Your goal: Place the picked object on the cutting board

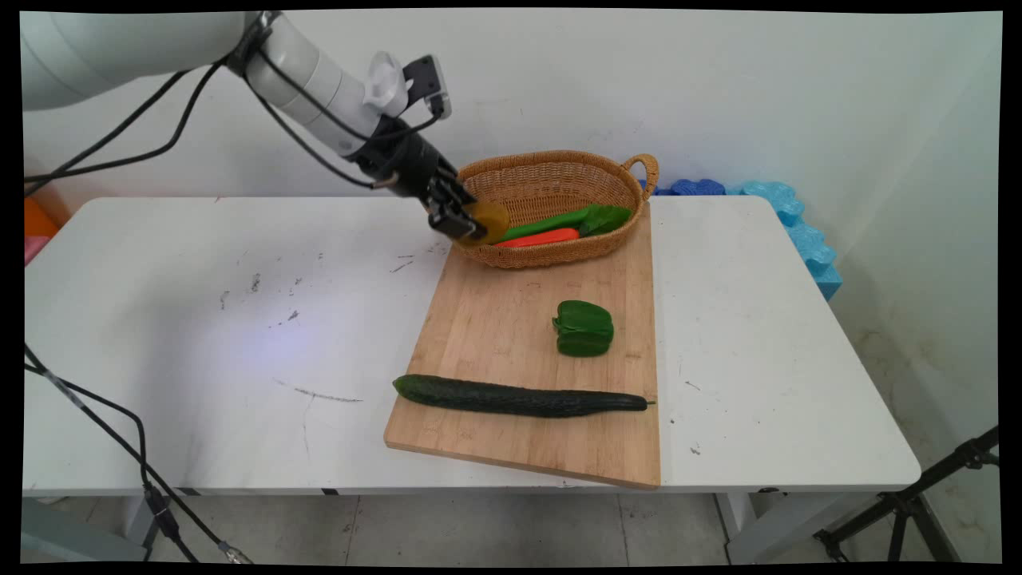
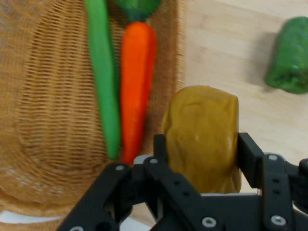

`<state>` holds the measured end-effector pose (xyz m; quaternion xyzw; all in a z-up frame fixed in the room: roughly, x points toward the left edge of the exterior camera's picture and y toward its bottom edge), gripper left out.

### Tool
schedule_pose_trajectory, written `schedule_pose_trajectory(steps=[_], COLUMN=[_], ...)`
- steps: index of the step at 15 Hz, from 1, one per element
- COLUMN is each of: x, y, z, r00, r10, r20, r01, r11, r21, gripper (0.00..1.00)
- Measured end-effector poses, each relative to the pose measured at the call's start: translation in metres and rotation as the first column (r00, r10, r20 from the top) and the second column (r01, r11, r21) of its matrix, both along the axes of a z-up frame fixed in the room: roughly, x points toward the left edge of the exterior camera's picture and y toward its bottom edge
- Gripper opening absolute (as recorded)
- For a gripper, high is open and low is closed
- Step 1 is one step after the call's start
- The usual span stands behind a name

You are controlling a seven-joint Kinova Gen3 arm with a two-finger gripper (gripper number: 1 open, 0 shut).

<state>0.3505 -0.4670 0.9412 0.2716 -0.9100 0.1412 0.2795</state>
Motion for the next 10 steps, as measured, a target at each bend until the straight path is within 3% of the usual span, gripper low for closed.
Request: schedule_pose_trajectory(steps=[10], x=[-0.016], y=[0.037], z=[-0.04], r00=[1.0], r10=[-0.021], r20=[-0.002], r01=[0.021], r11=[0.998], r21=[0.062], gripper=[0.0])
